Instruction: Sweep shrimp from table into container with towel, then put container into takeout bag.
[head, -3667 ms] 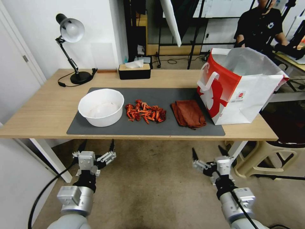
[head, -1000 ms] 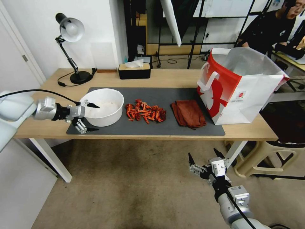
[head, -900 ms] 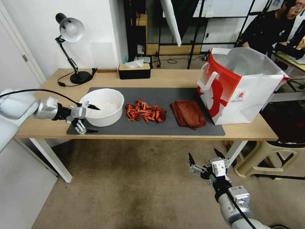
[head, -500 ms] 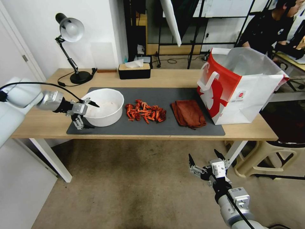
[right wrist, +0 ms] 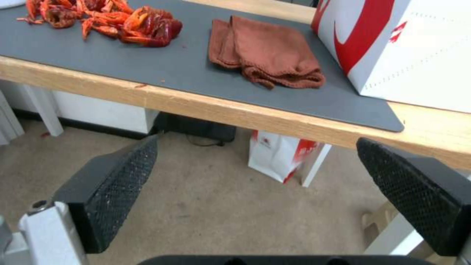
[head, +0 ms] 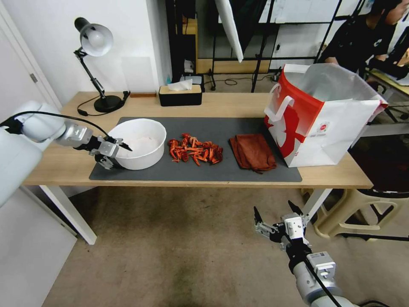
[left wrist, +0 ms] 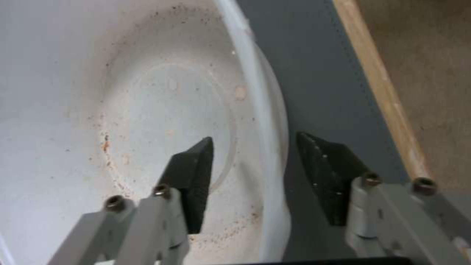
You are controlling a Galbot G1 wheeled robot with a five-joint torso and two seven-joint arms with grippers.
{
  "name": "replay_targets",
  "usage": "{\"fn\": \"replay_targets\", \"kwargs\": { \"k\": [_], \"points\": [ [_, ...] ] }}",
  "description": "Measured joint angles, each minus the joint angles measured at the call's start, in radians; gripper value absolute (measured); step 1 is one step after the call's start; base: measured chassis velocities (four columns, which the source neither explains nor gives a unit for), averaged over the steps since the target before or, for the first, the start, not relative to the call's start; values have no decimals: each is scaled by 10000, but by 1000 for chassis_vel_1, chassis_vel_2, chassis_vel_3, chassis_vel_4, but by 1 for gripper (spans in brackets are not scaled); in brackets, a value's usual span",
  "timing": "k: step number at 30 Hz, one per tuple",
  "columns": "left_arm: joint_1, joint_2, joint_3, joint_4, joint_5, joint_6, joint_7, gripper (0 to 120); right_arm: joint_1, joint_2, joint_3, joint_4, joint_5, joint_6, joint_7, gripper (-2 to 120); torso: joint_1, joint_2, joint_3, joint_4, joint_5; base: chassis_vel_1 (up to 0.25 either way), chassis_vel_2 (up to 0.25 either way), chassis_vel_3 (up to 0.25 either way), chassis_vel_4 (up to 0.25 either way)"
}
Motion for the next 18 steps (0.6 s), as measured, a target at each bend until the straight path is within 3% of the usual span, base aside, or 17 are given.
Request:
{"fn": "replay_targets", "kwargs": {
  "k": [5, 9, 13, 18],
  "points": [
    [81, -25, 5, -32, 29, -35, 151, 31, 17, 6, -12, -23, 23, 0, 21, 100, 0, 0, 0, 2, -1, 0, 0, 0, 0],
    [173, -7, 4, -84, 1, -96, 223, 11, 69, 7, -34, -75, 39, -9, 33, 100, 0, 0, 0, 1, 0, 0, 0, 0, 0],
    [213, 42, -5, -119, -49, -179, 236, 0, 101, 9, -60, -124, 54, -28, 41, 100, 0, 0, 0, 3, 0, 0, 0, 0, 0],
    [406, 195, -148, -278, -237, -341, 146, 0, 120, 8, -70, -153, 115, -46, 42, 100, 0, 0, 0, -1, 0, 0, 0, 0, 0]
  ]
}}
